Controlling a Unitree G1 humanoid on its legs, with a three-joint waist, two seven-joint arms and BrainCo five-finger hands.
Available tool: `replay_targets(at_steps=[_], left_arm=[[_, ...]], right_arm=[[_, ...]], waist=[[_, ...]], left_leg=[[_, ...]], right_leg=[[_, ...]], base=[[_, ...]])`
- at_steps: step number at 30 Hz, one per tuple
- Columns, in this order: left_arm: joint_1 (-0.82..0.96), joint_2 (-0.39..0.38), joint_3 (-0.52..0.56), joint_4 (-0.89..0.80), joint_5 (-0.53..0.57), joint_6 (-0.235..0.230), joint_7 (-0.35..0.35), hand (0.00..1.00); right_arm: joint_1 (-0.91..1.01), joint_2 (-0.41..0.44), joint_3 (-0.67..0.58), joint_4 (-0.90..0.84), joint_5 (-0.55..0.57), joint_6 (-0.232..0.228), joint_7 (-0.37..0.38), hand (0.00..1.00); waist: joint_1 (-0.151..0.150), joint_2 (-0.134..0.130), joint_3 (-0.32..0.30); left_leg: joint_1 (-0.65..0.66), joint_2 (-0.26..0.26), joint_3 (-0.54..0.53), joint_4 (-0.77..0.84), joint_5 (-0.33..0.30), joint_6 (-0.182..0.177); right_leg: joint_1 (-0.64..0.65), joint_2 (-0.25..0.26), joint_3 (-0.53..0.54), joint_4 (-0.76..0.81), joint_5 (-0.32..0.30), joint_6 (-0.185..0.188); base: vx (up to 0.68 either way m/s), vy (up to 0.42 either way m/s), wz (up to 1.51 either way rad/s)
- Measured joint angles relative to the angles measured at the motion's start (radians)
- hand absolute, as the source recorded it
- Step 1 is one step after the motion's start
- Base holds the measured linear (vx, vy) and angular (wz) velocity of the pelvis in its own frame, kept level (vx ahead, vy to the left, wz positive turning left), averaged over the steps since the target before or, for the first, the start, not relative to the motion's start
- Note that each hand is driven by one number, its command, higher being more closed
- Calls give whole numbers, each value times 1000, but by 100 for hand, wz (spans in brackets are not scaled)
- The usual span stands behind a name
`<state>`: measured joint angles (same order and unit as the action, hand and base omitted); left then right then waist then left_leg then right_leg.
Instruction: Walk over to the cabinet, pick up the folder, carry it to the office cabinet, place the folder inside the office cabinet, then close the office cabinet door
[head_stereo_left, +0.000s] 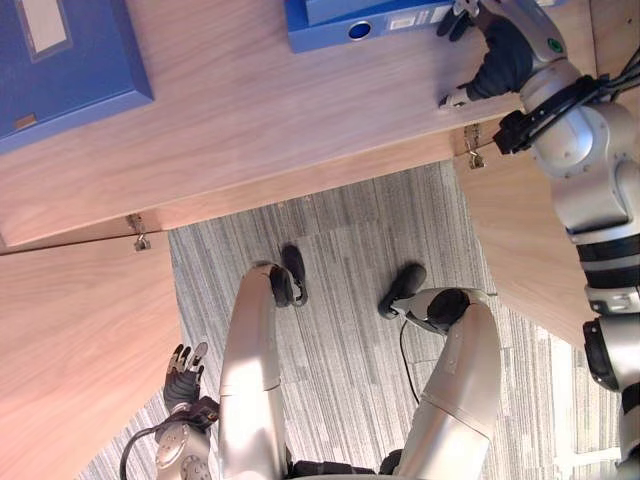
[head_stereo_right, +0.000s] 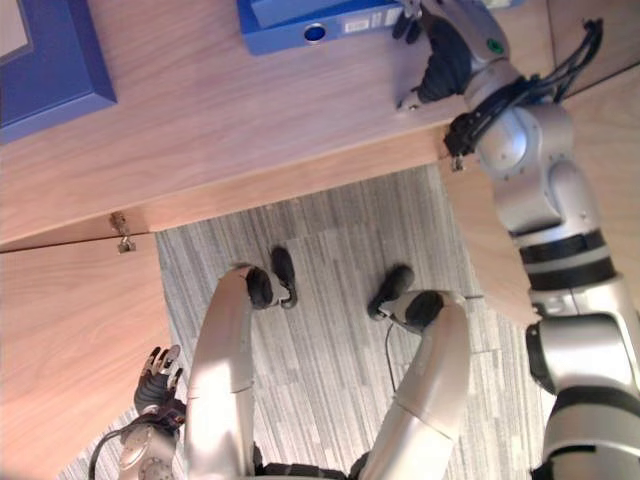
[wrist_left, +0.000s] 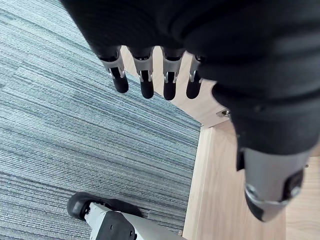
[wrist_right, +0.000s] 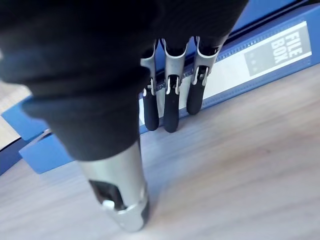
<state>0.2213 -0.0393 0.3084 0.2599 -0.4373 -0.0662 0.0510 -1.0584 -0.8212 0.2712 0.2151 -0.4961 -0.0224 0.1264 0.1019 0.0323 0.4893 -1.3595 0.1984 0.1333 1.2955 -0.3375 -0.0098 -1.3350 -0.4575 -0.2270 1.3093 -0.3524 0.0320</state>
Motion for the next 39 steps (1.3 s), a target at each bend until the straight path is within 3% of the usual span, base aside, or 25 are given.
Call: replay_targets(at_steps=[13, 21, 24, 28, 33, 39], left_arm=[[0, -7, -21, -69, -34, 0, 9, 0], [0, -7, -37, -73, -34, 0, 5, 0], [-3, -6, -35, -68, -34, 0, 7, 0], [-17, 0, -25, -15, -35, 1, 14, 0], [-20, 8, -8, 22, -35, 12, 16, 0], [-21, 43, -7, 64, -31, 16, 9, 0]], right_arm=[[-189, -36, 31, 284, -38, 0, -14, 0], [-187, -22, -8, 354, -78, 4, -50, 0], [-153, 16, -13, 296, -74, 67, -71, 0], [13, 37, -10, 40, -76, 129, -78, 0], [262, 79, 2, -203, -75, 81, -31, 0], [383, -22, 76, -316, -73, -27, 77, 0]], waist=[[5, 1, -2], [20, 8, -8], [16, 11, -11], [9, 10, -12], [-7, 3, -27], [-38, -7, -33]], left_leg=[[-16, -15, -15, -18, 26, 4], [-17, -19, -15, -19, 33, 8], [-16, -17, -16, -20, 35, 7], [5, -3, -12, -35, 33, 9], [61, 20, -1, -63, 21, -3], [94, 29, 8, -85, 18, -8]], right_leg=[[7, -16, -26, -9, 6, -1], [7, -22, -27, -7, 11, -1], [9, -16, -27, -12, 14, -2], [27, 6, -29, -36, 20, -1], [68, 38, -29, -73, 22, -5], [93, 50, -30, -92, 22, -6]], base=[[38, 22, 5], [37, 21, 2], [47, 17, -5], [73, 3, -12], [80, -11, -17], [43, 4, -6]])
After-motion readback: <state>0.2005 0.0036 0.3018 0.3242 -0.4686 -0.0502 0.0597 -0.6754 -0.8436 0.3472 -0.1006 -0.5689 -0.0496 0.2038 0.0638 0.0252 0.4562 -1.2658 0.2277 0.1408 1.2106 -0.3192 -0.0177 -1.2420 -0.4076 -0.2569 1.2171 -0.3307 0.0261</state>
